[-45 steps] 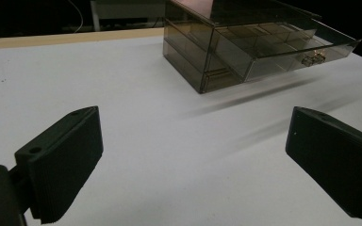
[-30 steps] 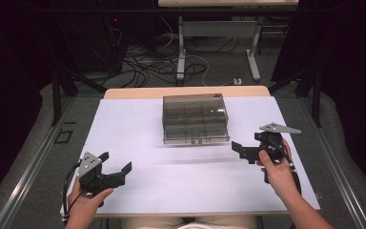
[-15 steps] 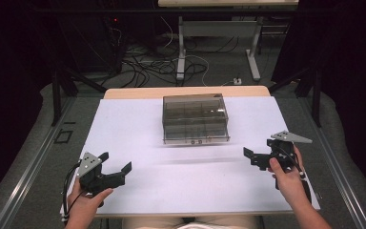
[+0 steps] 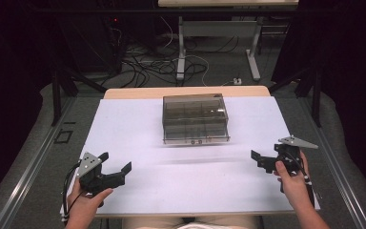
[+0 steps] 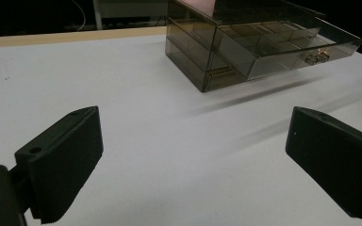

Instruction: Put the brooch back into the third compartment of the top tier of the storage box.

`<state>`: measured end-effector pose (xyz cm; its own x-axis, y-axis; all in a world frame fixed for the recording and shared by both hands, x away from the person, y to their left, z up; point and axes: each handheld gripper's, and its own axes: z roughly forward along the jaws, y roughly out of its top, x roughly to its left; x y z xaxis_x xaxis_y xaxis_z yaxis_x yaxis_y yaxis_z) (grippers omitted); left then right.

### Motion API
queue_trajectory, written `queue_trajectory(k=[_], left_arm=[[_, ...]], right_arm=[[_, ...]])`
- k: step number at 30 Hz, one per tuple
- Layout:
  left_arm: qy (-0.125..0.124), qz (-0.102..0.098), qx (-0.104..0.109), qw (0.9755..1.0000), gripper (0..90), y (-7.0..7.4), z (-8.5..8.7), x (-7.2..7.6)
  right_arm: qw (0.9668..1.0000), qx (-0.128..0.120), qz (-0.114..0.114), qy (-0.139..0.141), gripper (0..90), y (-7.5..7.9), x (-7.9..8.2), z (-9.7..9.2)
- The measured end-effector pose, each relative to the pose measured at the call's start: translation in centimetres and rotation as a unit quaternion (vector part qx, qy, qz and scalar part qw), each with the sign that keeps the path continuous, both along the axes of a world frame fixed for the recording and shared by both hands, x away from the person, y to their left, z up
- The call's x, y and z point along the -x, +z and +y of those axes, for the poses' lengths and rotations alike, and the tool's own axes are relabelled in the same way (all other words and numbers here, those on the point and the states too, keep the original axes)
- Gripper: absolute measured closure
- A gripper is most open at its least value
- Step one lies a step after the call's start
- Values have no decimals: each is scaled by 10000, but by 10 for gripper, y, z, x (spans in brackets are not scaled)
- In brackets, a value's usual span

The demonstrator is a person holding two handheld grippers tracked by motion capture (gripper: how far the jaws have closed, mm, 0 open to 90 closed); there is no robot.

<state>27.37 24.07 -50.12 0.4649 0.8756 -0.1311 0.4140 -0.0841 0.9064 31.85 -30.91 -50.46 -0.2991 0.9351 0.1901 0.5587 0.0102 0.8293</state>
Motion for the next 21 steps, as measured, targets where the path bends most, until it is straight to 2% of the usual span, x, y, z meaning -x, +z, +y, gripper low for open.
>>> queue_trajectory(k=[2,4,8,9,12,21], left_arm=[[0,0,1,10000,47,0,0,0],[-3,5,3,10000,46,0,0,0],[-7,9,2,10000,47,0,0,-1],[-4,7,8,10000,47,0,0,-1],[-6,9,10,10000,47,0,0,-1],[-19,23,-5,10000,47,-1,-1,-2]], right_arm=[[10000,-73,-17,-66,3,-4,-1,-2],[9999,-53,86,-47,4,-7,-1,-6],[9996,-166,130,-169,11,-13,-4,-9],[9997,-105,158,-125,11,-14,-5,-12],[9994,-205,190,-201,12,-17,-6,-15],[9987,-228,282,-349,19,-25,-9,-23]])
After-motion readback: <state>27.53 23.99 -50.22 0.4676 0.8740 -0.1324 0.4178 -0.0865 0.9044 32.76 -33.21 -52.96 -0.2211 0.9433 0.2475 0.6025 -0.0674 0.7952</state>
